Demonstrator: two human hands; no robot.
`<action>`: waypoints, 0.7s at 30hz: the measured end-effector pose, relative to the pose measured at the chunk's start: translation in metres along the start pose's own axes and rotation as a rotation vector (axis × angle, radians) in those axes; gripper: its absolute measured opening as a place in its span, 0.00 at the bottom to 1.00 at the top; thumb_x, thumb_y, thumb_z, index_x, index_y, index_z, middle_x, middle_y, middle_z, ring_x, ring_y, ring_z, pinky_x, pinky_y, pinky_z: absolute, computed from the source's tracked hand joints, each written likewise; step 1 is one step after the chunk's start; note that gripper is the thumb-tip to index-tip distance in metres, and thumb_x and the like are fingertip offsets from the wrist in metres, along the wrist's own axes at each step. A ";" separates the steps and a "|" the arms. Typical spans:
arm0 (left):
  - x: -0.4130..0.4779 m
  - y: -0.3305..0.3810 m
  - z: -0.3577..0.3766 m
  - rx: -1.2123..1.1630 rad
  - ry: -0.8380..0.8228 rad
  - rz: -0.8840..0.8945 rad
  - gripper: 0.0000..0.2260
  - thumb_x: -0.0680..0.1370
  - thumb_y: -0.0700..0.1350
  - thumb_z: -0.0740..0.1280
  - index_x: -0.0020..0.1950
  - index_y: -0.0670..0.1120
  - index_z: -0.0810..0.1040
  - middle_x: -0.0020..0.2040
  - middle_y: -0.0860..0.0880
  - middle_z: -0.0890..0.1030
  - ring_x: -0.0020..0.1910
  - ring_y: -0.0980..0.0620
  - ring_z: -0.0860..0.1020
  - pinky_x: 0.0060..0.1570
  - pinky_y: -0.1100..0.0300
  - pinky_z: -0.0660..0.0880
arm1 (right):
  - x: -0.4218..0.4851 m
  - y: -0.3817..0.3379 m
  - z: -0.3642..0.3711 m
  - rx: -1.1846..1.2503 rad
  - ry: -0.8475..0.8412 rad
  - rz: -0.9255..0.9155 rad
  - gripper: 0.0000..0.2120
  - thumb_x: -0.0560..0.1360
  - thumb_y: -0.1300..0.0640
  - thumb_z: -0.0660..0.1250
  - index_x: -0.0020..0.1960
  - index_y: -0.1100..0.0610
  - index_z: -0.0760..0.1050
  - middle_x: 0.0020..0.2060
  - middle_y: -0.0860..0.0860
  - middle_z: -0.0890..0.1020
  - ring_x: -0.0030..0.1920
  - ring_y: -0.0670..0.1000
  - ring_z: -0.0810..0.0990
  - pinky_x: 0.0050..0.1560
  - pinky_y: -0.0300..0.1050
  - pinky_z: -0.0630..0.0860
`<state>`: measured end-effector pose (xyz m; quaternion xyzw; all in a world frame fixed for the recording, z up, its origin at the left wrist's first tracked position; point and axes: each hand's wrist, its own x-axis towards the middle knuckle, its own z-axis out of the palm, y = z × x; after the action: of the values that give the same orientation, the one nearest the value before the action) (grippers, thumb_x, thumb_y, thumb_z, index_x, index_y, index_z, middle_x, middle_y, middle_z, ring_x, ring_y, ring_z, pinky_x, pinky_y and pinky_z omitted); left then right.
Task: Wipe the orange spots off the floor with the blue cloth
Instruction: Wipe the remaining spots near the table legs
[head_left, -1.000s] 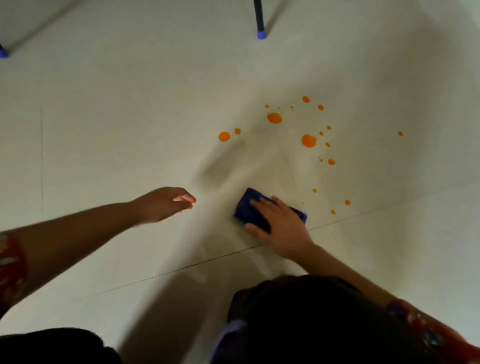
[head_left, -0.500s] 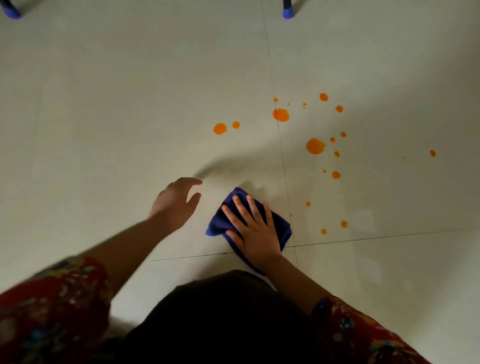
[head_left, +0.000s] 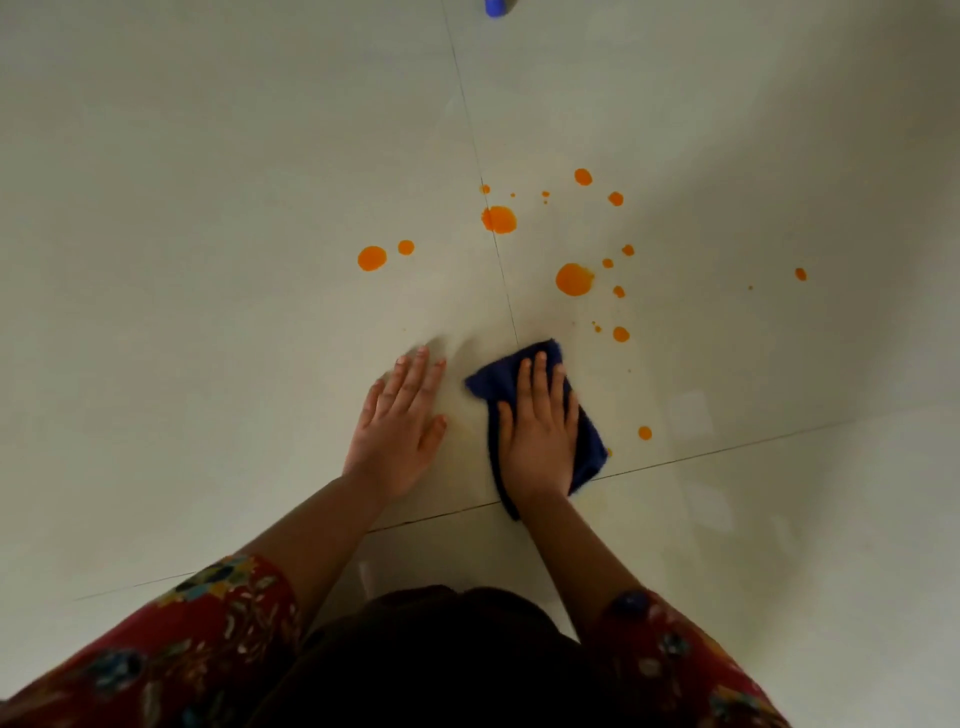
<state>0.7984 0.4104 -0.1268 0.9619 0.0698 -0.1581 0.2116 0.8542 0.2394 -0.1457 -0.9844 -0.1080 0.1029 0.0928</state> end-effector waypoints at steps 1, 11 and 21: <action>0.003 0.002 0.004 0.030 -0.041 -0.011 0.29 0.78 0.59 0.39 0.77 0.54 0.36 0.77 0.52 0.34 0.75 0.50 0.33 0.74 0.50 0.38 | -0.008 -0.003 0.004 -0.004 -0.008 -0.054 0.27 0.82 0.47 0.46 0.78 0.57 0.53 0.78 0.52 0.54 0.78 0.53 0.51 0.76 0.49 0.44; 0.010 0.005 0.010 0.133 -0.171 -0.027 0.32 0.73 0.65 0.34 0.72 0.56 0.23 0.70 0.50 0.20 0.71 0.48 0.23 0.71 0.47 0.30 | 0.008 0.041 -0.012 -0.008 0.032 0.085 0.28 0.82 0.46 0.43 0.79 0.56 0.51 0.78 0.52 0.53 0.78 0.53 0.48 0.77 0.50 0.43; 0.010 0.006 0.012 0.113 -0.133 -0.038 0.33 0.72 0.64 0.34 0.73 0.56 0.26 0.72 0.50 0.23 0.72 0.48 0.25 0.72 0.47 0.31 | -0.030 0.085 -0.015 0.000 0.035 0.038 0.26 0.82 0.46 0.47 0.78 0.53 0.57 0.78 0.48 0.56 0.78 0.50 0.49 0.77 0.48 0.44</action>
<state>0.8058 0.4008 -0.1379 0.9583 0.0646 -0.2293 0.1581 0.8456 0.1486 -0.1432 -0.9880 -0.0876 0.0877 0.0924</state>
